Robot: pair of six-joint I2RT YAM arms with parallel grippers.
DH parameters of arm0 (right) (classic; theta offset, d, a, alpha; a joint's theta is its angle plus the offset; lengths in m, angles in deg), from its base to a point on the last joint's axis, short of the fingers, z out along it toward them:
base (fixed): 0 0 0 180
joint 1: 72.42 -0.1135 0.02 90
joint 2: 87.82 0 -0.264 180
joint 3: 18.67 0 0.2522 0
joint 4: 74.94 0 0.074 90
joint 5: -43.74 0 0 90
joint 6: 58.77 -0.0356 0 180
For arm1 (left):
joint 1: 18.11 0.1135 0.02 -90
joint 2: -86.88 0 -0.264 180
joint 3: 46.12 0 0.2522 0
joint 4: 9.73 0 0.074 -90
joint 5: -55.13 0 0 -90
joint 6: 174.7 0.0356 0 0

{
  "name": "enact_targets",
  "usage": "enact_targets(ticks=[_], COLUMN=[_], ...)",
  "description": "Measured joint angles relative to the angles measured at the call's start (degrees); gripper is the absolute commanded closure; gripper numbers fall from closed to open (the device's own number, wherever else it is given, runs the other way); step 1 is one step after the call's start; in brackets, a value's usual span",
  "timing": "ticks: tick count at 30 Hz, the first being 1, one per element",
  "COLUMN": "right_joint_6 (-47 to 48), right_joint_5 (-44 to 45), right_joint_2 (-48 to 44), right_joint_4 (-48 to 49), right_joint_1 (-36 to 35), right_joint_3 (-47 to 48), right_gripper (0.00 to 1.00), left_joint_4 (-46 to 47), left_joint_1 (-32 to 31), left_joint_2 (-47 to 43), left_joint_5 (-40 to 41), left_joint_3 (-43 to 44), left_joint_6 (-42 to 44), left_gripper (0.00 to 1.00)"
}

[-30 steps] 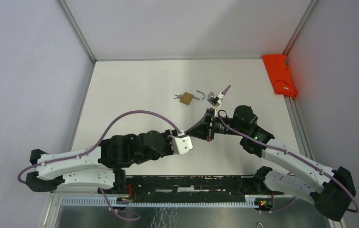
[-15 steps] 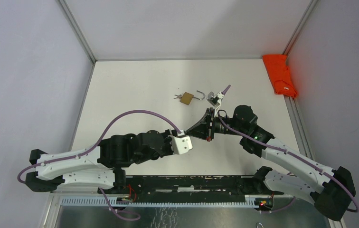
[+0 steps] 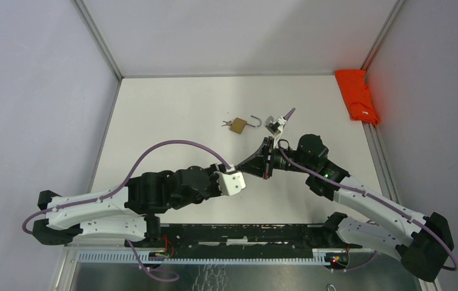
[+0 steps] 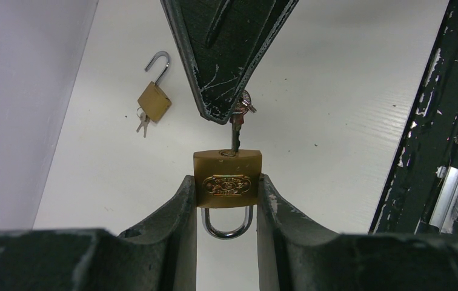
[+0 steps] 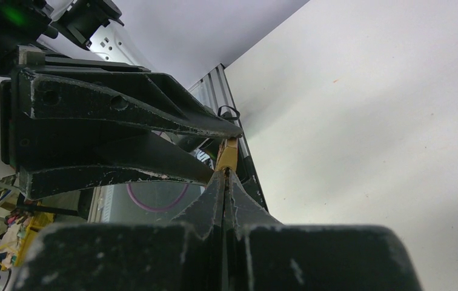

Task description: Unlock with the key

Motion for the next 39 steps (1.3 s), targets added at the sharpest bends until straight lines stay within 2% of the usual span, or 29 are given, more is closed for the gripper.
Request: enact_targets(ticks=[39], right_joint_6=[0.2], right_joint_5=[3.61], right_joint_2=[1.07], right_joint_4=[0.0], right_joint_1=[-1.31], right_joint_3=[0.42], right_gripper=[1.0], left_joint_4=[-0.22], left_joint_1=[0.0], left_joint_2=[1.79], left_joint_5=[0.31], left_joint_3=[0.0], left_joint_6=[-1.86], left_gripper=[0.98])
